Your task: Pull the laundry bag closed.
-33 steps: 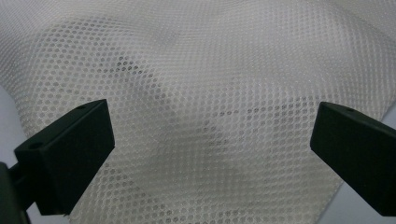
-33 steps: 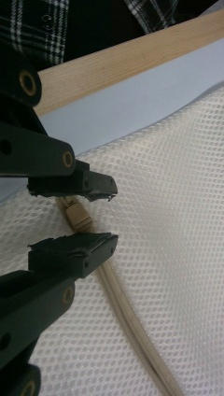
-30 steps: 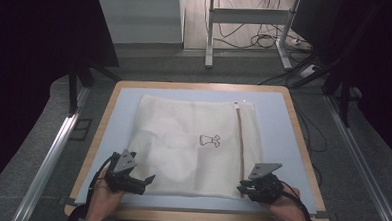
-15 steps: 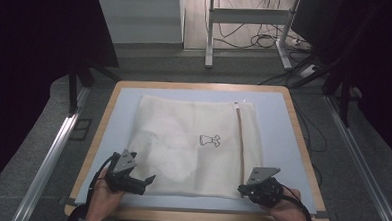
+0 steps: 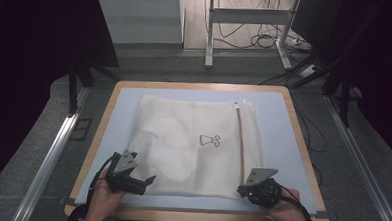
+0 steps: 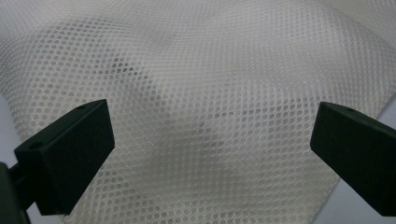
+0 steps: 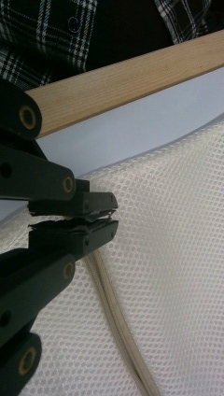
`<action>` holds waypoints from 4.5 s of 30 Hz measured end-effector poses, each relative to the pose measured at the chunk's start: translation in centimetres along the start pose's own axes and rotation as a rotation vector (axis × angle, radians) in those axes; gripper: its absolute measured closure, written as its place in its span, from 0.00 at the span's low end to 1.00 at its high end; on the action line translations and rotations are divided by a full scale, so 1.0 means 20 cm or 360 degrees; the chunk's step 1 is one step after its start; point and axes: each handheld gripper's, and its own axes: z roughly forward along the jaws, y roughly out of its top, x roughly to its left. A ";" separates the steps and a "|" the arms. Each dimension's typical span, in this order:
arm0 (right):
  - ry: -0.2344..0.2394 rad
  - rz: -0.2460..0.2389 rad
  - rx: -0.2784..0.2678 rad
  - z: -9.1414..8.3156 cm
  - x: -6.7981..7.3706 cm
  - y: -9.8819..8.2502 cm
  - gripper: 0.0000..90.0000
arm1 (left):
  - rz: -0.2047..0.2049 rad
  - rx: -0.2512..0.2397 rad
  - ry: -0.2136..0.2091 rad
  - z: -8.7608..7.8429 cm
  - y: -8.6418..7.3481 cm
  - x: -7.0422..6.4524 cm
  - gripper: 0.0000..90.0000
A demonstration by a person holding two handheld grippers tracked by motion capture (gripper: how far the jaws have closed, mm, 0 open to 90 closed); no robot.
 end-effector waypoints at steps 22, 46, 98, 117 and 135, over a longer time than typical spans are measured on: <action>-0.0065 0.0054 0.0031 -0.04 0.00 -0.02 0.95 | -0.0009 -0.0015 -0.0185 0.02 0.07 -0.10 0.00; -0.0074 0.0059 0.0050 -0.04 0.00 -0.02 0.95 | 0.0129 -0.0014 -0.0296 0.10 0.20 -0.24 0.25; -0.0085 0.0083 0.0077 -0.03 0.00 -0.02 0.93 | 0.0262 -0.0018 -0.0733 0.49 0.43 -0.64 0.89; -0.0091 0.0087 0.0085 -0.03 0.00 -0.02 0.93 | 0.0392 0.0087 -0.0829 0.66 0.50 -0.78 1.00; -0.0112 0.0066 0.0090 -0.02 0.01 -0.01 0.93 | 0.0486 0.0118 -0.0746 0.73 0.49 -0.85 1.00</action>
